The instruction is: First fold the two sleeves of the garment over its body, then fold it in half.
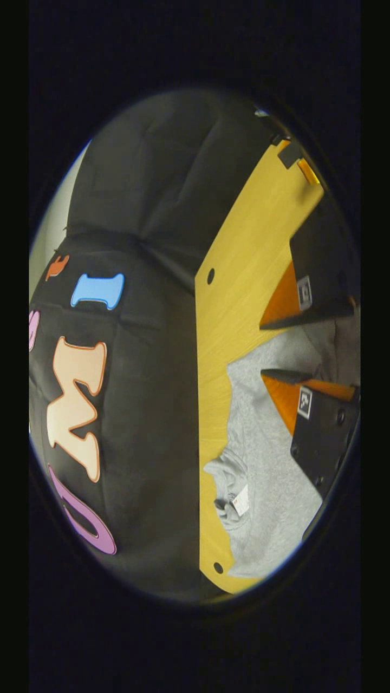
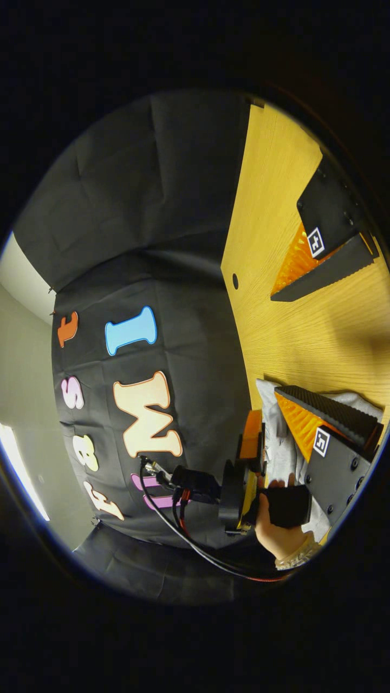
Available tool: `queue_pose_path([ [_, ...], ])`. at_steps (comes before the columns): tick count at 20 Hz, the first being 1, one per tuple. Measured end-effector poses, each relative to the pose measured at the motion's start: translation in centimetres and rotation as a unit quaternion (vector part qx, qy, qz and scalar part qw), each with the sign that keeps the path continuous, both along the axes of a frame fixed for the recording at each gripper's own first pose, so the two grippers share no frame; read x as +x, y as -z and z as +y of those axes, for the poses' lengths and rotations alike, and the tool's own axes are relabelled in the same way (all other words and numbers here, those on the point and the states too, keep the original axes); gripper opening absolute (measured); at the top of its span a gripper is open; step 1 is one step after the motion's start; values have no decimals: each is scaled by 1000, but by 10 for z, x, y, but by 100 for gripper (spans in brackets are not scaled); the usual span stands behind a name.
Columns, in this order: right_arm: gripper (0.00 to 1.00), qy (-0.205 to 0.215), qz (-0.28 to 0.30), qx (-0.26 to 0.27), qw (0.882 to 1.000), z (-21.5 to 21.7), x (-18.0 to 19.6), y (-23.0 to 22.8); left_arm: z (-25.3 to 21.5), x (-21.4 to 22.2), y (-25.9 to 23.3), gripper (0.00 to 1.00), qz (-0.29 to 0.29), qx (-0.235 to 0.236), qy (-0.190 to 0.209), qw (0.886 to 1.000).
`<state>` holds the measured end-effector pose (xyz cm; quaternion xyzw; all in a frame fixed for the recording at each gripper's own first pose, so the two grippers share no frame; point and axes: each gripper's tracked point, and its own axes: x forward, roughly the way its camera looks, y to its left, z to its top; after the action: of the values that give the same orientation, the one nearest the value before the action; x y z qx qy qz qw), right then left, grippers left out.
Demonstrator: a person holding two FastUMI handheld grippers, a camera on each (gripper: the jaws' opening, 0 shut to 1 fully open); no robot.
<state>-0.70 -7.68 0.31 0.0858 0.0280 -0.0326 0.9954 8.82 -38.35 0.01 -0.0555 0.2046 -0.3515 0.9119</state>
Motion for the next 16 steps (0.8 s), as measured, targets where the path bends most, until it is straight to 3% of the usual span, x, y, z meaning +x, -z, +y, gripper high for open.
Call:
queue_pose_path([
  [3, 98, -1, -1, 0, 1000, 0, 0, 0, 11, -4, -21, 97, -23, -8, 0, 1000],
  [12, 97, -15, 15, 0, 1000, 10, 5, 7, 127, -35, -87, 94, -111, 0, -49, 993],
  [16, 97, -19, 35, 3, 999, 13, 2, 11, 205, -62, -92, 94, -125, 15, -98, 987],
])
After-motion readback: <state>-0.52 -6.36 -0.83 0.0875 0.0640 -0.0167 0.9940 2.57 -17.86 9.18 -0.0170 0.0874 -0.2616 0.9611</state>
